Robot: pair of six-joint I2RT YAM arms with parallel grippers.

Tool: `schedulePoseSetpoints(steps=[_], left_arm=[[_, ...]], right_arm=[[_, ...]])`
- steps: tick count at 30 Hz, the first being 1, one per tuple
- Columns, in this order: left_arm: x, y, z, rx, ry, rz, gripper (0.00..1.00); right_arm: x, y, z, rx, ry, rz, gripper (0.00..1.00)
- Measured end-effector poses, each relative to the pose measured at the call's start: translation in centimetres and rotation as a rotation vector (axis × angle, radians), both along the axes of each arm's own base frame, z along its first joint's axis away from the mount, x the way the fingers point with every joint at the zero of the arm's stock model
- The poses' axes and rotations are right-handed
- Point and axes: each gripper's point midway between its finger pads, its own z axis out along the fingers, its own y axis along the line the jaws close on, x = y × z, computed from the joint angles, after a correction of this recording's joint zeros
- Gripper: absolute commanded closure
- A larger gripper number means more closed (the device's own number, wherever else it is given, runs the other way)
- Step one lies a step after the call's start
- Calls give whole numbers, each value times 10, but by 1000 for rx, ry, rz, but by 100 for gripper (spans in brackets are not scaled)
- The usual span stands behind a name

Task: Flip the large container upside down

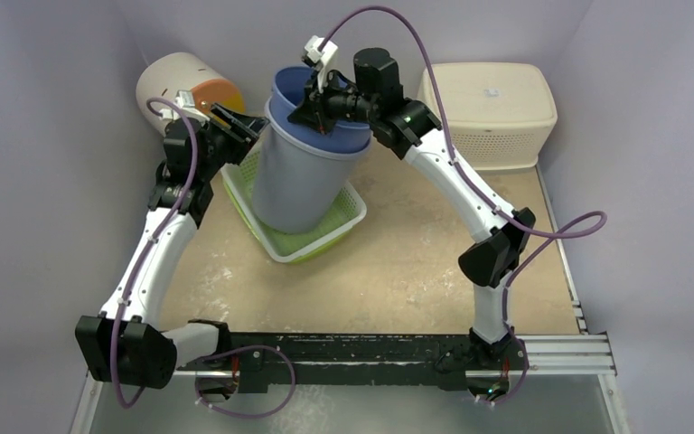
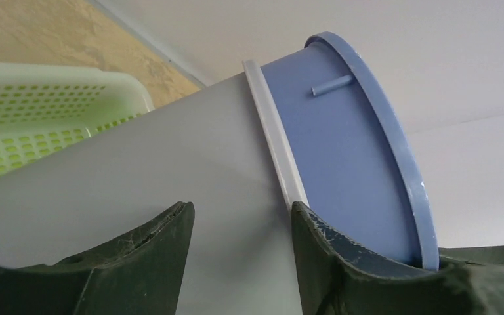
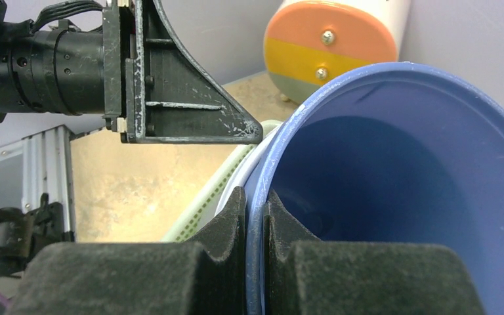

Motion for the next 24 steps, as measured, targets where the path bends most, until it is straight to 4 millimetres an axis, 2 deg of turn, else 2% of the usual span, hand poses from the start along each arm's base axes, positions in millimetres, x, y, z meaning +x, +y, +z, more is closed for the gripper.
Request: schedulePoseSetpoints(steps=[5, 10, 18, 20, 21, 23, 24], left_arm=[[8, -6, 0, -68, 43, -6, 37], [2, -14, 7, -136, 55, -39, 36], [-3, -16, 19, -173, 49, -45, 39], [-1, -16, 19, -174, 51, -47, 54], [-1, -16, 19, -174, 51, -48, 66], [2, -17, 18, -171, 53, -47, 96], [4, -16, 17, -166, 55, -45, 100]], right_arm=[[8, -6, 0, 24, -1, -23, 100], [-3, -4, -3, 29, -3, 0, 100], [-10, 1, -4, 28, -8, 21, 100], [-11, 2, -4, 23, -13, 23, 100], [-11, 2, -5, 19, -15, 20, 100], [-10, 2, -6, 14, -21, 16, 100], [-10, 2, -6, 13, -25, 15, 100]])
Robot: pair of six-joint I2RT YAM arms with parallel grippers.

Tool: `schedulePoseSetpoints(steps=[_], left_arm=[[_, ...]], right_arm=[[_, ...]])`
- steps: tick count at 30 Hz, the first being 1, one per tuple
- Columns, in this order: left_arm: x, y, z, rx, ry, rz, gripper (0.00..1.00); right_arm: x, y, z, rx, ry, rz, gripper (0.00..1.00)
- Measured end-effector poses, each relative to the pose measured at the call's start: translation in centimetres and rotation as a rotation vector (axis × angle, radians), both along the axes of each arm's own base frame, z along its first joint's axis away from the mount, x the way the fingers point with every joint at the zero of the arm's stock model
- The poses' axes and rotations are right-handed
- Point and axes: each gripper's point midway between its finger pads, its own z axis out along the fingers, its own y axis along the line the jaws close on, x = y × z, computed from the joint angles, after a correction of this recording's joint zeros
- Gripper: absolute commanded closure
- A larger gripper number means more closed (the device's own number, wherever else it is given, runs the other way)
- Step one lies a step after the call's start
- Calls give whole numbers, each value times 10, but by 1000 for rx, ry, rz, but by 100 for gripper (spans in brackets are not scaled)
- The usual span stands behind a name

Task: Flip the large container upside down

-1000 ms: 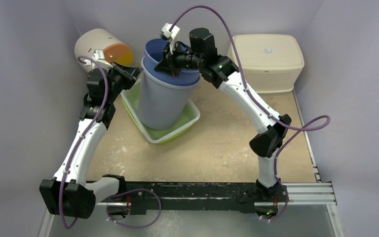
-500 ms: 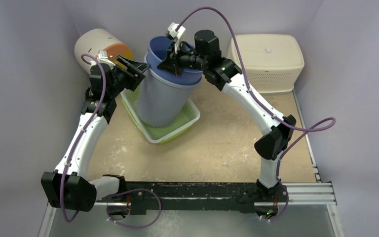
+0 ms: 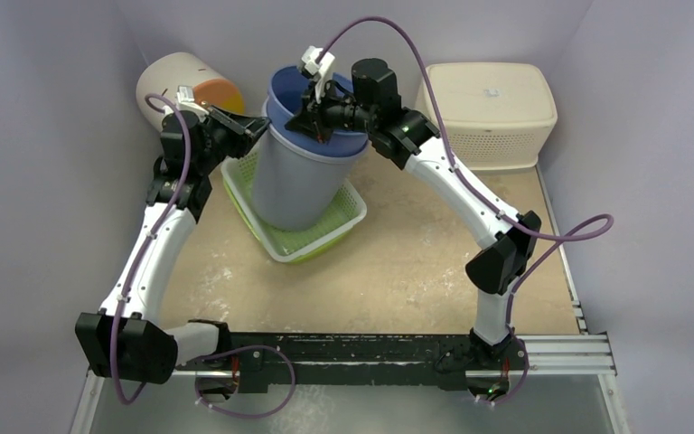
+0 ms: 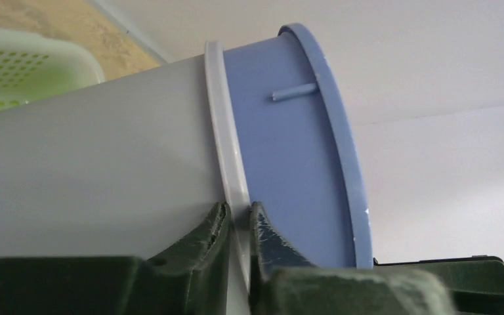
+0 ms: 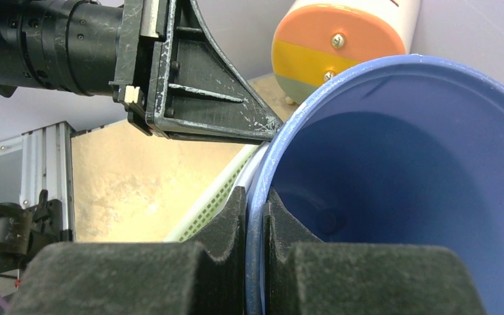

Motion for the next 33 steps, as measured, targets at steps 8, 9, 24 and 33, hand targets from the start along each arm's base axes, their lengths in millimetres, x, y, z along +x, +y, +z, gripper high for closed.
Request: schedulePoseSetpoints(steps=[8, 9, 24, 33], left_arm=[[4, -2, 4, 1, -29, -20, 100], [4, -2, 4, 1, -34, -21, 100], [-1, 9, -18, 5, -128, 41, 100], [1, 11, -27, -2, -197, 57, 100]], right_arm=[[1, -1, 1, -11, -5, -12, 100], [2, -2, 1, -15, -5, -17, 100], [4, 11, 2, -40, -25, -87, 100], [8, 8, 4, -39, -60, -157, 100]])
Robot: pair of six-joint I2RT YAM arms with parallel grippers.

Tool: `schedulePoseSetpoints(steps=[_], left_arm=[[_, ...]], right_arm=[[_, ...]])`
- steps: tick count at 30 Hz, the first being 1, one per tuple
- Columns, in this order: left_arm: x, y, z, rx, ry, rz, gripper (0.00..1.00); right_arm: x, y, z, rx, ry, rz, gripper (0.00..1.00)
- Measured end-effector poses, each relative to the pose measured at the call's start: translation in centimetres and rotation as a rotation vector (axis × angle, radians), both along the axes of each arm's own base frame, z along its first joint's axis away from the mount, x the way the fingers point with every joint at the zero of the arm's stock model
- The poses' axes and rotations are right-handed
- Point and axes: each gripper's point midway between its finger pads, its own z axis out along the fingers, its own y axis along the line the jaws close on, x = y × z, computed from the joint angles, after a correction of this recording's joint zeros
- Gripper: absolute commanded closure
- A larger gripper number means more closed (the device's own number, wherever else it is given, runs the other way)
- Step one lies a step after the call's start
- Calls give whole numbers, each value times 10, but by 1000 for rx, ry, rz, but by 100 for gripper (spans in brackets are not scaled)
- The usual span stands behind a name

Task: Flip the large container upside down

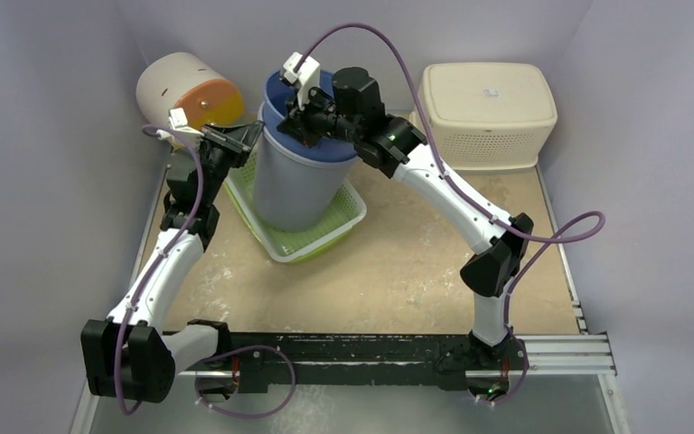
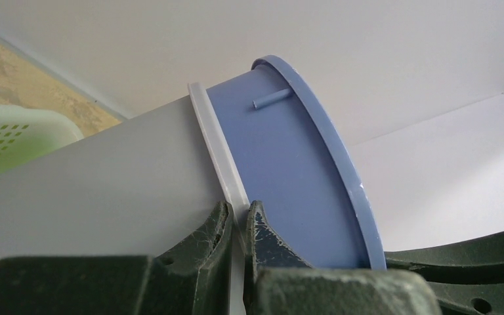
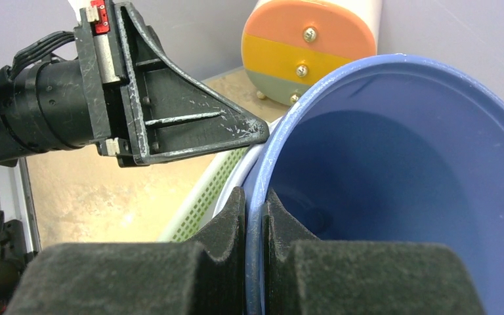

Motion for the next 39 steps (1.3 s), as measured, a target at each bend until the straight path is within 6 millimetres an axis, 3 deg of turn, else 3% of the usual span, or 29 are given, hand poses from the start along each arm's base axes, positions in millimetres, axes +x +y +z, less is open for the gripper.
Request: schedulePoseSetpoints(steps=[10, 12, 14, 16, 18, 20, 24, 26, 28, 32, 34, 36, 39], left_arm=[[1, 8, -8, 13, -77, 21, 100], [-1, 16, -54, 91, 41, 28, 100], [-10, 32, -133, 155, 266, 53, 100], [-38, 32, -215, 185, 544, 13, 100], [-48, 22, -225, 184, 585, -47, 100], [-57, 20, -230, 199, 613, -72, 100], [-60, 18, -229, 206, 626, -96, 99], [-61, 17, -227, 210, 636, -102, 67], [-61, 17, -220, 220, 635, -109, 48], [-48, 19, -179, 229, 558, -99, 42], [-36, 18, -146, 228, 485, -90, 40], [-22, 18, -101, 222, 378, -78, 39], [-13, 23, -66, 211, 323, -45, 37]], right_arm=[[7, -6, 3, -24, -45, -40, 100], [20, -17, 21, 21, -86, -100, 100], [34, -43, 42, 55, -114, -167, 100], [44, -70, 75, 121, -170, -229, 100], [47, -94, 118, 219, -236, -272, 100], [34, -111, 163, 316, -310, -273, 100], [2, -131, 222, 424, -432, -254, 100], [-8, -138, 238, 460, -468, -250, 100], [-13, -143, 247, 482, -483, -248, 100], [-14, -134, 236, 475, -442, -213, 100], [-12, -127, 225, 460, -403, -187, 100], [-9, -117, 208, 437, -348, -158, 100], [-5, -106, 187, 412, -284, -135, 100]])
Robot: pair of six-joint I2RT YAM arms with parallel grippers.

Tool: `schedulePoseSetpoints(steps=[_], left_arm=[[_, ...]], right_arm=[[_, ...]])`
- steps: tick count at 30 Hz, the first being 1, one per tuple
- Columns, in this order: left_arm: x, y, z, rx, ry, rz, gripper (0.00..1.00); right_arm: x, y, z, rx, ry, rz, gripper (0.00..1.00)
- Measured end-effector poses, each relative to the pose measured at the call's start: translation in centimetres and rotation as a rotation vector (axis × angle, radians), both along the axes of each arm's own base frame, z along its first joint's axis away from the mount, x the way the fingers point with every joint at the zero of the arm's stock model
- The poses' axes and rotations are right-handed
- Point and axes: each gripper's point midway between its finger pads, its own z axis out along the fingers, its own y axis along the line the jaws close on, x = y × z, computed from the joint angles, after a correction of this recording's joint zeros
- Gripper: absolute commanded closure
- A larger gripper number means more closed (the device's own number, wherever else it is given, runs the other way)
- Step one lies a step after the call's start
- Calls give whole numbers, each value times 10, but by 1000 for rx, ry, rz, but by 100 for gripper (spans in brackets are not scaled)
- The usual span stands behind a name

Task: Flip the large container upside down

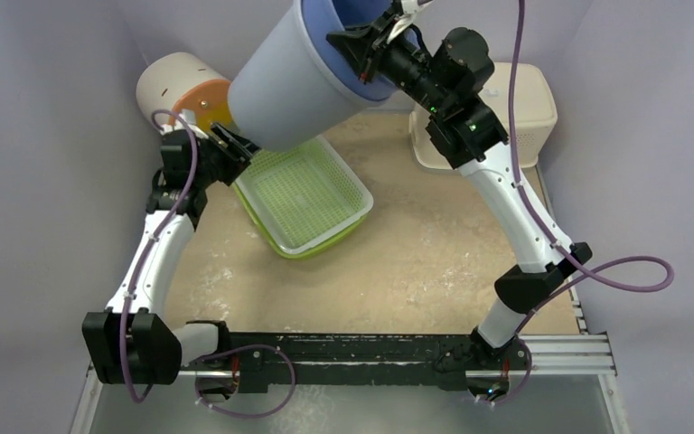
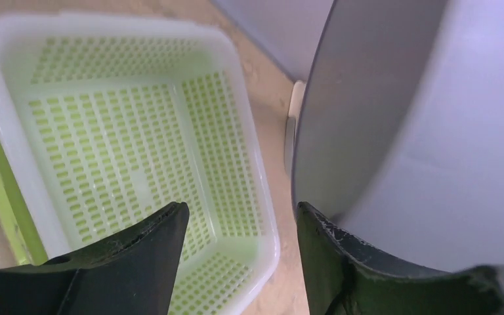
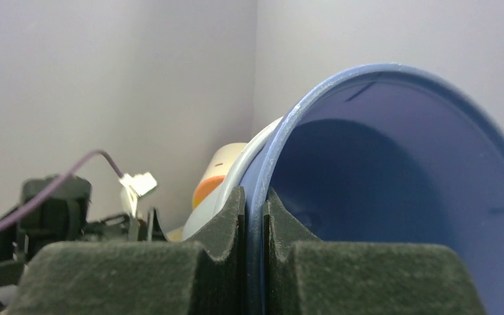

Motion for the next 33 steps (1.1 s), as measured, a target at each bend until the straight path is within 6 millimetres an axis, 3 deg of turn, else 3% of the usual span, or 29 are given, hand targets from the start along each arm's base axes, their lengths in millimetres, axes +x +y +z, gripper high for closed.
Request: schedulePoseSetpoints(steps=[3, 5, 9, 13, 16, 19, 24, 33], left_arm=[[10, 11, 30, 4, -37, 34, 36], [13, 6, 56, -13, -88, 15, 36], [6, -3, 110, -37, -208, -19, 36], [-5, -5, 138, -75, -269, -23, 35], [-5, -7, 143, -98, -276, -25, 35], [-3, -8, 141, -111, -268, -26, 35], [-4, -10, 141, -128, -260, -34, 35], [-8, -14, 135, -133, -230, -58, 52]], right_arm=[[5, -2, -6, 1, 8, -4, 100], [7, -2, -15, -9, 23, -2, 100], [9, 10, -53, -85, 107, 50, 100], [4, 35, -98, -176, 218, 141, 100], [-13, 60, -134, -242, 303, 237, 100], [-28, 77, -152, -281, 335, 292, 100], [-38, 86, -152, -292, 316, 316, 100], [-30, 83, -151, -299, 292, 282, 100]])
